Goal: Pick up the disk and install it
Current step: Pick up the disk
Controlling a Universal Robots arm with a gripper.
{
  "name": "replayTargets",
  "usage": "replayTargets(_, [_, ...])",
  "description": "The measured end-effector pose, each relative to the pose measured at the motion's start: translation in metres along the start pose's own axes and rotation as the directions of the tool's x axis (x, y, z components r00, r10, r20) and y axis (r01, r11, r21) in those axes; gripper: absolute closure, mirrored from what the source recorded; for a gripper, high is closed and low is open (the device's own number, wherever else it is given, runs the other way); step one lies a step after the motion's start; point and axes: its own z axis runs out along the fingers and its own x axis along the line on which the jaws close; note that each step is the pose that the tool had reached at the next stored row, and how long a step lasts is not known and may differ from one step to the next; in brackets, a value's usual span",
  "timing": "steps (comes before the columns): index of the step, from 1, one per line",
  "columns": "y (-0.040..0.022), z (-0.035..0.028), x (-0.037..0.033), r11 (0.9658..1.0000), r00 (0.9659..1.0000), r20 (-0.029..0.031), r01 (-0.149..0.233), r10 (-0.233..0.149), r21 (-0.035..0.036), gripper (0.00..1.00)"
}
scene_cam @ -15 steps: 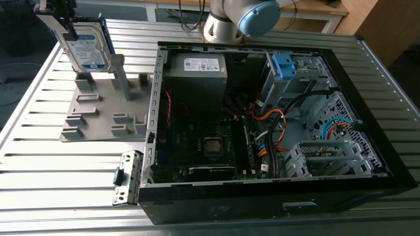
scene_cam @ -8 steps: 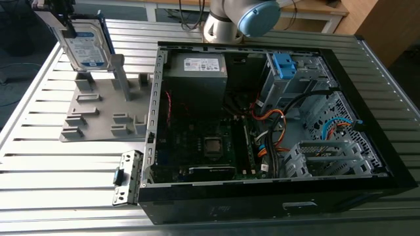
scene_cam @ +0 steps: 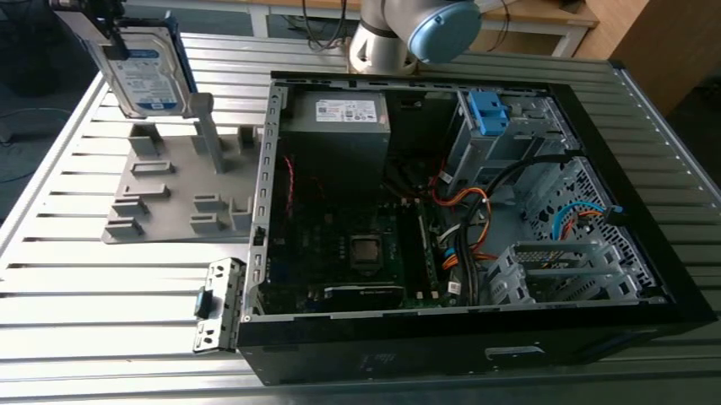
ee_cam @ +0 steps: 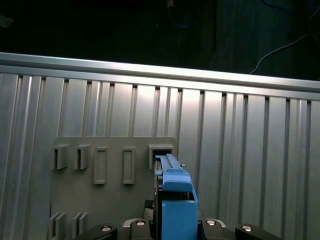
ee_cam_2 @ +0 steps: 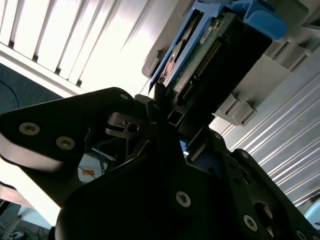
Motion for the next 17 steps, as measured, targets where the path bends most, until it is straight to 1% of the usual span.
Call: replayTargets(17, [0.0007,-0.0169,-0.0009,1.0,1.0,0.0,0.0,0.0,0.0001,0.64])
